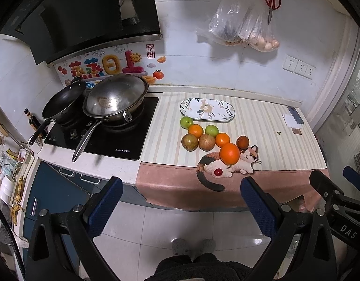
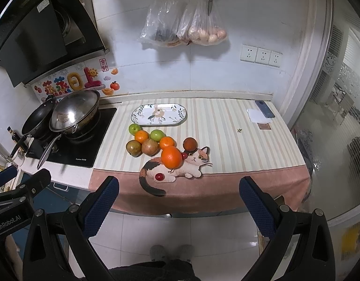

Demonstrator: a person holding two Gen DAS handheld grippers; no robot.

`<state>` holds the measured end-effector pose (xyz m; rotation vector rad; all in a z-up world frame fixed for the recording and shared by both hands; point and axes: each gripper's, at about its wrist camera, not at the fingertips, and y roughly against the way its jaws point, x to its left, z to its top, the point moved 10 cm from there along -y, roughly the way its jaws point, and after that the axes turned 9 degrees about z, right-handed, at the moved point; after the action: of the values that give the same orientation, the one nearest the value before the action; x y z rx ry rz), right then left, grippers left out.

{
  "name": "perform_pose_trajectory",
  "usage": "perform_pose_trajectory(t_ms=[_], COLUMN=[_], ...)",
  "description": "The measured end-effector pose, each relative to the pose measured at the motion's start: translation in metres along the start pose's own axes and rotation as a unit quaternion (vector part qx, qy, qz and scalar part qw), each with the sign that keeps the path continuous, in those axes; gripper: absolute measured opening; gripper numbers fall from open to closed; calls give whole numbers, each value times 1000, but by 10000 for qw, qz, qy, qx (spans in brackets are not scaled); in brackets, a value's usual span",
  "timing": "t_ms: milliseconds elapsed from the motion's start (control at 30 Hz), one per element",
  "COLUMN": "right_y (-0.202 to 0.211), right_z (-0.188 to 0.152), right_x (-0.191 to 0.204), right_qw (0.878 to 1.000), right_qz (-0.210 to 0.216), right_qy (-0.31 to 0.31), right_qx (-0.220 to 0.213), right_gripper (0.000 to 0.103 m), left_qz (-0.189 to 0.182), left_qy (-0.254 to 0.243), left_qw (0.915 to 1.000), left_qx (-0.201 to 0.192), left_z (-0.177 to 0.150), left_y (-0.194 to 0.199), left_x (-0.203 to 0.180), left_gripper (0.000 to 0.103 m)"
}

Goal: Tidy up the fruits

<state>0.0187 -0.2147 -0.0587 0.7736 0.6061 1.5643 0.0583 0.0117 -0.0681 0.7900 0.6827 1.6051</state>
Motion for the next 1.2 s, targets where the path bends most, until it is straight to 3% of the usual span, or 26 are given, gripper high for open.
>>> perform_pose_trajectory(t_ms=[1200], right_y=[0], right_z=[1], right_x=[0], right_qw=[10000], right_qz=[11], right_qy=[-23], right_qx=[-40], right_gripper=[103], left_qz=[-2], left_qy=[-31], left_qw=[10000], left_qx=[-2], left_z=[2], left_y=[0], left_x=[-15], left_gripper=[103])
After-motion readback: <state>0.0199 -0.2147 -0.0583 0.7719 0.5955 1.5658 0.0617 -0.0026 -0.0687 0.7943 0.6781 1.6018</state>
